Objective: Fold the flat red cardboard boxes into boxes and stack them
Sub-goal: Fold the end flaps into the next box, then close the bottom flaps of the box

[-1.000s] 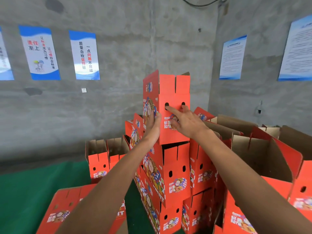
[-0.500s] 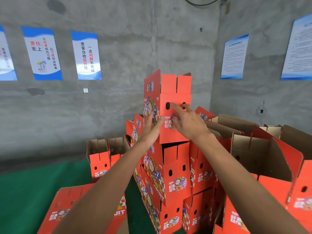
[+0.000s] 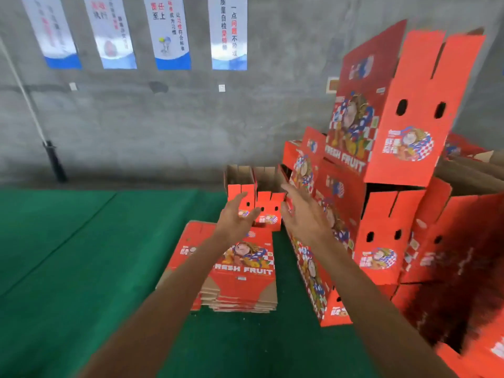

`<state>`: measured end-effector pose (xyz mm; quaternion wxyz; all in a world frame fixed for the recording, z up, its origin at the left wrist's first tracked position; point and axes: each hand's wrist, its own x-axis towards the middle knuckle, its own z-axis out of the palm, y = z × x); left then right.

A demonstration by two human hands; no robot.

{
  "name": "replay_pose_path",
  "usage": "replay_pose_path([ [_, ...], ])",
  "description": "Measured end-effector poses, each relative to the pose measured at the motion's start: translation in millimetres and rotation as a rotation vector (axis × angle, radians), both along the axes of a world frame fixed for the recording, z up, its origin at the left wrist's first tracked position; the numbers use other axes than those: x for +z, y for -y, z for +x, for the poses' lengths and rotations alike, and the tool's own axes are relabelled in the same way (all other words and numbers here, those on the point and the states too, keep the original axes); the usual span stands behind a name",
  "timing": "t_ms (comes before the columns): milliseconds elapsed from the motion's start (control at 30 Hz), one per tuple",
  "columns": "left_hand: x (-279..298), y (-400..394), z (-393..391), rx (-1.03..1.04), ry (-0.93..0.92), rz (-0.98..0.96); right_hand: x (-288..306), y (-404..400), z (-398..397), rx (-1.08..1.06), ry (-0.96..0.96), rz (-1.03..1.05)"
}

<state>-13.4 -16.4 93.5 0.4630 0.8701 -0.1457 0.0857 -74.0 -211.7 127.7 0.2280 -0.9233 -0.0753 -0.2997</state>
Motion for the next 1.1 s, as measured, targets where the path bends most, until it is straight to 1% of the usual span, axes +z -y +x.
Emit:
replay_pose_path([
  [67,-38,-47,9,0.102,-0.106,0.081,-53,-22,20,0.023,-0.148,-0.027],
  [133,-73,-90,21,0.173,-0.171,0.135,-101,-37,39,0.062,-0.299,-0.015],
  [233,-127,-144,42,0.262,-0.260,0.194,-164,-52,66,0.033,-0.468,-0.014],
  [400,-214,-191,74,0.333,-0.473,0.476,-260,-69,94,-0.111,-0.733,-0.061],
  [433,-226,-195,77,0.346,-0.503,0.550,-274,-73,97,-0.143,-0.788,-0.086],
  [500,-247,-198,81,0.353,-0.501,0.734,-295,-83,99,-0.214,-0.894,-0.133],
  [567,-262,-192,84,0.343,-0.497,0.849,-307,-89,101,-0.319,-0.918,-0.100],
  [633,-270,-183,87,0.321,-0.536,0.871,-314,-89,106,-0.407,-0.932,-0.009],
  [733,-277,-179,85,0.292,-0.590,0.840,-322,-87,104,-0.400,-1.005,0.054],
  [767,-278,-177,86,0.283,-0.590,0.835,-323,-86,103,-0.394,-1.013,0.053],
  [833,-274,-175,90,0.263,-0.591,0.856,-323,-83,100,-0.404,-0.995,0.118],
  [900,-269,-173,97,0.241,-0.591,0.903,-321,-81,98,-0.411,-0.949,0.256],
  [1000,-270,-174,94,0.239,-0.606,0.896,-321,-79,89,-0.424,-0.890,0.499],
  [1100,-270,-175,86,0.290,-0.534,0.867,-316,-81,80,-0.373,-0.819,0.713],
])
